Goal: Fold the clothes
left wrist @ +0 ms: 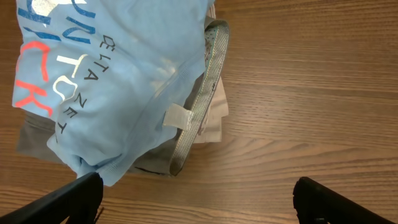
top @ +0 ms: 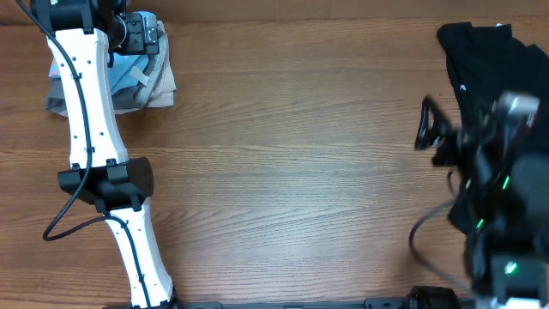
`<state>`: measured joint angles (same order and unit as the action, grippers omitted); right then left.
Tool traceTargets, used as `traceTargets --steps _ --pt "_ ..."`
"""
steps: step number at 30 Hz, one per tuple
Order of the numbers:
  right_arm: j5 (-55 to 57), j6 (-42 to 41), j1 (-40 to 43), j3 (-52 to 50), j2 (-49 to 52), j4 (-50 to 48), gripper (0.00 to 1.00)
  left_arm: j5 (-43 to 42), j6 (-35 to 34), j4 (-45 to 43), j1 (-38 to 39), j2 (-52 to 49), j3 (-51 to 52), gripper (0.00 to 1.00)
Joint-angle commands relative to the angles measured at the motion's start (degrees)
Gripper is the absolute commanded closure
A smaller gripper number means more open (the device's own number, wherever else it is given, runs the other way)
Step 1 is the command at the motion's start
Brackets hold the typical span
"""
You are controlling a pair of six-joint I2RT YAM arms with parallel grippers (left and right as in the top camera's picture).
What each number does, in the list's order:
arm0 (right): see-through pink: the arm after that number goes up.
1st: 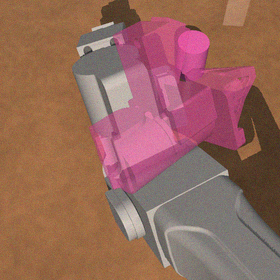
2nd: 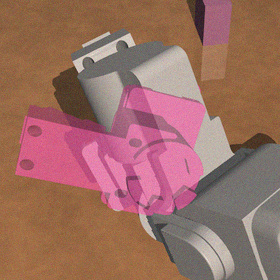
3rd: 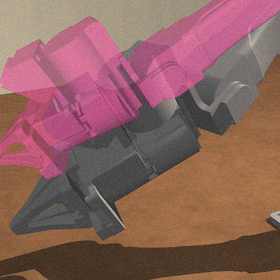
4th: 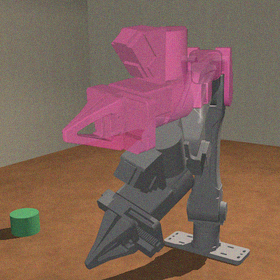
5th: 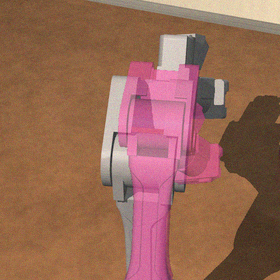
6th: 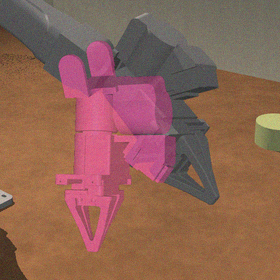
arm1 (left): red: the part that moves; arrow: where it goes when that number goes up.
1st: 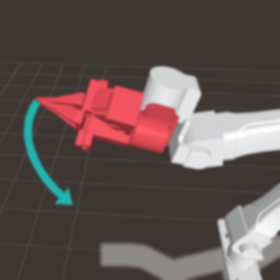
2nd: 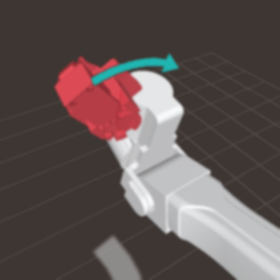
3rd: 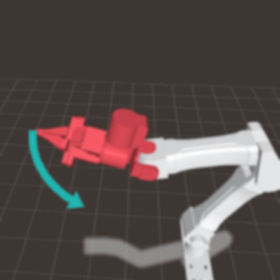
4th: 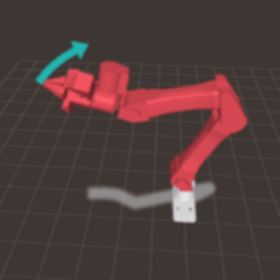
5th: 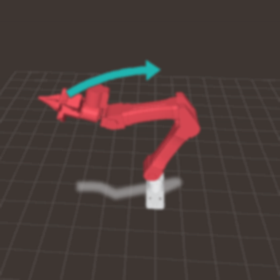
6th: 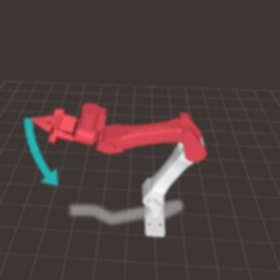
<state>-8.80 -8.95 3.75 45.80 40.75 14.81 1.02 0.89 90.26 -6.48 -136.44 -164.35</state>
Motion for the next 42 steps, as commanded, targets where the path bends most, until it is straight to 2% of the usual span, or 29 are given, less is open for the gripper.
traceTargets --steps 1,8,15,27,32,42 --pt "-0.33 0.2 0.07 -13.05 -10.47 -6.54 0.0 -0.61 -0.9 -0.09 0.13 1.27 -0.26 0.0" --pt "-0.28 0.15 0.72 -33.59 -28.02 -17.31 0.0 -0.61 -0.9 -0.09 0.13 1.25 -0.26 0.0" --pt "0.39 0.22 1.64 -41.77 -37.13 -22.71 0.0 -0.61 -0.9 -0.09 0.13 1.25 -0.26 0.0" --pt "2.27 0.17 1.64 -45.38 -40.61 -21.29 0.0 -0.63 -0.9 -0.09 0.13 1.25 -0.26 0.0" --pt "0.94 -0.02 1.64 -45.38 -40.61 -10.67 0.0 -0.63 -0.9 -0.09 0.13 1.25 -0.26 0.0" --pt "1.66 0.02 1.64 -45.35 -40.59 -10.6 0.0 -0.61 -0.9 -0.09 0.13 1.25 -0.26 0.0"
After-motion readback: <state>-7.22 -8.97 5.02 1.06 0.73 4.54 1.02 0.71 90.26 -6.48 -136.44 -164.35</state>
